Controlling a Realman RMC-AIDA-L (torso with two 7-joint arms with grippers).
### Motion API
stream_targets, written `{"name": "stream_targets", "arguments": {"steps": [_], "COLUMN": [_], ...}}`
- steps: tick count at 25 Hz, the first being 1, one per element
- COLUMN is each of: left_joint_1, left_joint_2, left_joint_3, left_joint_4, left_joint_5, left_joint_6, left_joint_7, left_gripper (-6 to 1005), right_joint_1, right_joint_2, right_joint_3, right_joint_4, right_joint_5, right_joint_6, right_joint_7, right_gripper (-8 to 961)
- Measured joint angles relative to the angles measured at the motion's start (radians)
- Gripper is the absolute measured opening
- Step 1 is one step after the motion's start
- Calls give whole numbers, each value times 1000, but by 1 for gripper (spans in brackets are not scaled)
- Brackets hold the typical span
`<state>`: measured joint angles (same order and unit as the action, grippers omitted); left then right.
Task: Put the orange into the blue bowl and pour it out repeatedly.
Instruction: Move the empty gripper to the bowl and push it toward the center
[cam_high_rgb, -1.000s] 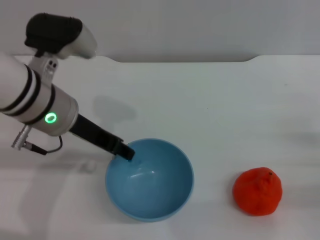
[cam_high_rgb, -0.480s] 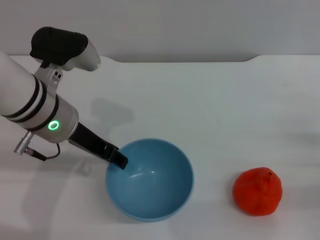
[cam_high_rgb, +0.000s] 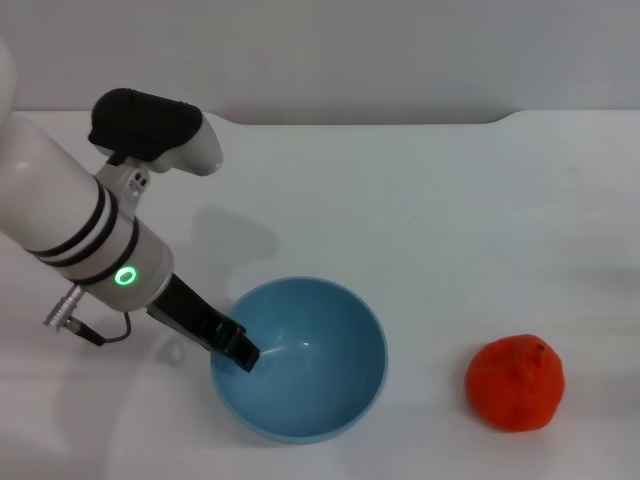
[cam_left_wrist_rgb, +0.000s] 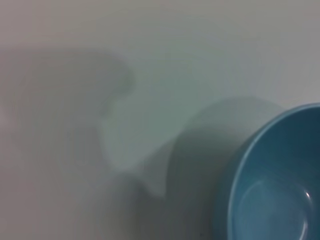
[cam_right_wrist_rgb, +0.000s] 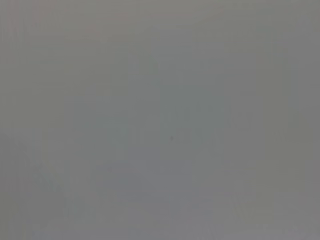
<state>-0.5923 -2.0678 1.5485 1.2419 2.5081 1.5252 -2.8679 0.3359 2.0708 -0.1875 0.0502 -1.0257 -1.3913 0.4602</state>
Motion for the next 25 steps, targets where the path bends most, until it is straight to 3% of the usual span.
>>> {"name": "stream_targets", "arguments": {"steps": [10,21,25], "left_joint_1": [-9,-10,-11], "left_joint_2": [1,2,1], "left_joint_3": [3,6,0], "left_joint_4": [-2,1,10], "left_joint_5": [-21,-22,-22], "left_joint_6": [16,15,13], "left_joint_7": [-9,-9,-9], "left_gripper": [395,3,0], "right_joint_1": [-1,13,21], "right_joint_2": [0,0,-3], "right_joint_3": [-1,-9,-10], "right_joint_4": [0,0,-84], "right_joint_5": [0,-27,-147], "right_joint_6": [0,30,90], "right_joint_7": [0,26,246], "right_gripper": [479,475,474]}}
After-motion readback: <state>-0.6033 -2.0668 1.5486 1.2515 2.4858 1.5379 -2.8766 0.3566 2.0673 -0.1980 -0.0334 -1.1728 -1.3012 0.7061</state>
